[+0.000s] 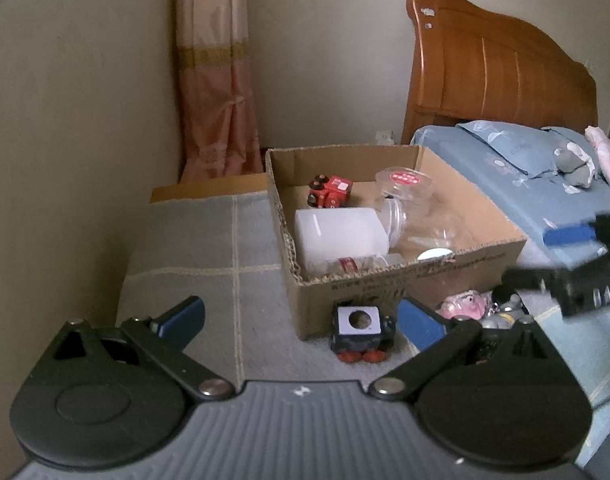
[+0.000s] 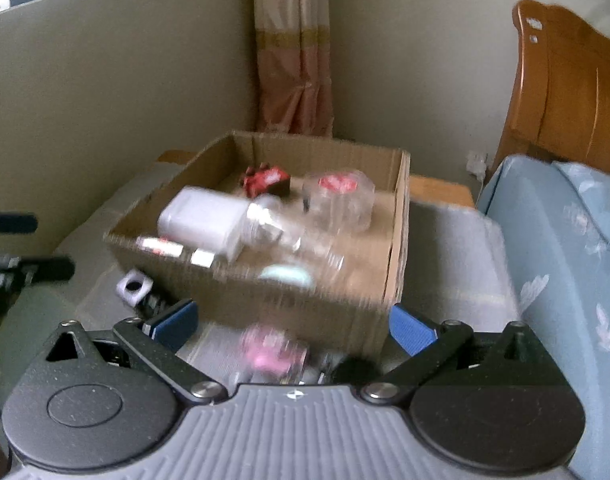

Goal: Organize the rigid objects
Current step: 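Lower the white container with the left gripper and open it while the right releases the jar, then grasp the black cube toy with the left gripper while the right grasps the grey figure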

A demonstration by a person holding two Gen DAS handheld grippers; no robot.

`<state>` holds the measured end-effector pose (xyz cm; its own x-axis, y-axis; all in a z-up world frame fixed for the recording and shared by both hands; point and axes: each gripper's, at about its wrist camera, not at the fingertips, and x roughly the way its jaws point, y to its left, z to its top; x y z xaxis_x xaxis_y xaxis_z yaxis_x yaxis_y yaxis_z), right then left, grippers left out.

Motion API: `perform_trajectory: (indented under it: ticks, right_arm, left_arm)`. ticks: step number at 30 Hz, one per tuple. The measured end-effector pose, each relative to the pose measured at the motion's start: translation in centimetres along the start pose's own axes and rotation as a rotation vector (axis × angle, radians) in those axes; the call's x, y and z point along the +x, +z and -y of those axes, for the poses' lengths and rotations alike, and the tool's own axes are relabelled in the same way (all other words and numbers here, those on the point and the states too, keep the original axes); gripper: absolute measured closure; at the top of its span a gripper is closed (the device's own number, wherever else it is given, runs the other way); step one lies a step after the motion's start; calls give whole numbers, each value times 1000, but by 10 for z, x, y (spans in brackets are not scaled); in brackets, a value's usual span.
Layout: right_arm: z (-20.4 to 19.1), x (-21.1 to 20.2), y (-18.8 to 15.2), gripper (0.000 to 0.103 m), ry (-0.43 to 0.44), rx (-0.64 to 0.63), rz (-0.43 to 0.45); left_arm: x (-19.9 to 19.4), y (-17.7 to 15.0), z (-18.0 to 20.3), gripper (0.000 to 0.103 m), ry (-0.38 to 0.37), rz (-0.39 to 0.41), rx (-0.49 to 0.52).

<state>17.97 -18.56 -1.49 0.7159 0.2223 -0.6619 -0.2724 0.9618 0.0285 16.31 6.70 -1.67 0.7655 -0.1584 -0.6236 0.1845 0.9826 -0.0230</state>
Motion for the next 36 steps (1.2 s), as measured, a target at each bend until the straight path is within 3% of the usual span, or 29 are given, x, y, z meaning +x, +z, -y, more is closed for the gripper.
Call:
perform_trajectory:
  ticks: [6, 14, 27, 30, 32, 36]
  right_arm:
    - [-11, -4, -38, 0, 5, 2, 4]
    - [-13, -3, -66, 0, -7, 35, -21]
    - [-12, 17, -71, 0, -40, 8, -4]
    - [-15, 21, -70, 0, -32, -10, 8]
    - [-19, 24, -70, 4, -46, -25, 19]
    - [-25, 28, -69, 16, -69, -66, 20]
  left_arm:
    - [7, -9, 13, 1, 60, -15, 65]
    - [24, -18, 33, 1, 53, -16, 144]
    - [63, -22, 48, 5, 2, -68, 143]
    - [70, -22, 47, 11, -12, -76, 124]
    - [76, -21, 47, 17, -15, -96, 110]
    - [81, -23, 47, 21, -23, -117, 77]
